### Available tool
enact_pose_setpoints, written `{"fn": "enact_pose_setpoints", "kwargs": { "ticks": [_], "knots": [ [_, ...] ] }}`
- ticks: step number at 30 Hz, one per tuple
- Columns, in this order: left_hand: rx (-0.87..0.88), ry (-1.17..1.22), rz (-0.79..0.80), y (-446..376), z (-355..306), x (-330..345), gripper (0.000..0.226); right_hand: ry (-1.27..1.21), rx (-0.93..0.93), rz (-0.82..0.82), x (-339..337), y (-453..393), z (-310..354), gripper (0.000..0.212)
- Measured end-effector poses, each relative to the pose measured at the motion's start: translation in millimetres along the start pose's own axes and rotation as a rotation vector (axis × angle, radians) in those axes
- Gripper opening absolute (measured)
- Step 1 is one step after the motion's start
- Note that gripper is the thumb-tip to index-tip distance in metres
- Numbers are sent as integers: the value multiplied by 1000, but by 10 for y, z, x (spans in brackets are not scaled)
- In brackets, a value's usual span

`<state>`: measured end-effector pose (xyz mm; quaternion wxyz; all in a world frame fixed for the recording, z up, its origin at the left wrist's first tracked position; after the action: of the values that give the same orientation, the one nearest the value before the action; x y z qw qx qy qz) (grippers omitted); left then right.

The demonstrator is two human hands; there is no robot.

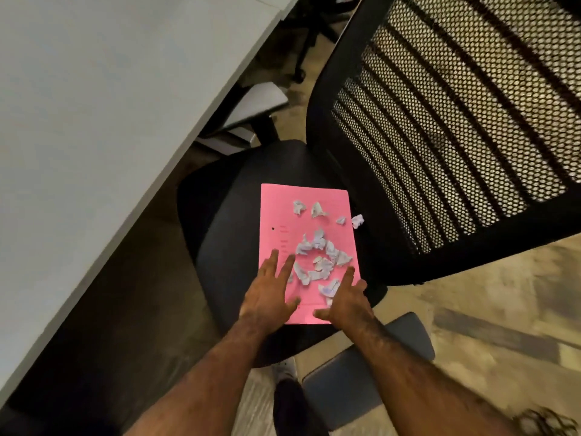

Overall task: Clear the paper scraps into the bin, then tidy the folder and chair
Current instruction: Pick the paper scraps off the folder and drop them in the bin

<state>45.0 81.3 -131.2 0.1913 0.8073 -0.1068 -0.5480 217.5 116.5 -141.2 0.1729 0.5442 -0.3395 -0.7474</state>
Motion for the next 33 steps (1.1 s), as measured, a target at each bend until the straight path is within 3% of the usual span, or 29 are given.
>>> {"fn": "enact_pose_setpoints", "kwargs": {
  "ticks": [5,11,14,17,25,29,33],
  "knots": [
    [78,-136,15,-362,21,330,108,-25,7,34,151,-343,-104,140],
    [230,-254,-5,-632,-45,483,108,-252,-132,-123,-61,-630,-18,135],
    [238,-229,-31,-783,-104,474,106,-124,-149,-138,-121,-735,-8,143],
    [281,-245,-61,-927,-188,466,107,8,-285,-167,-162,-823,69,138],
    [350,-259,-197,-916,-214,494,72,203,-713,-289,-182,-939,444,96],
    [321,-331,-288,-873,-198,477,53,297,-788,-277,-107,-1042,542,83],
    [352,-328,-354,-931,-213,379,29,308,-875,-377,-128,-1040,653,65]
  ]
}}
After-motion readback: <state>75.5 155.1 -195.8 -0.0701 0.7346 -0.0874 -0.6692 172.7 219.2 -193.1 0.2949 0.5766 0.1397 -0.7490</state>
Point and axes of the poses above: each hand's wrist, its own y-axis away from the middle knuckle, its own x-axis out of the palm, z = x × y, the point moved 7 cm from there along -y, towards the middle knuckle, and after that the axes turned 9 degrees about -y, right-handed, at the moved point
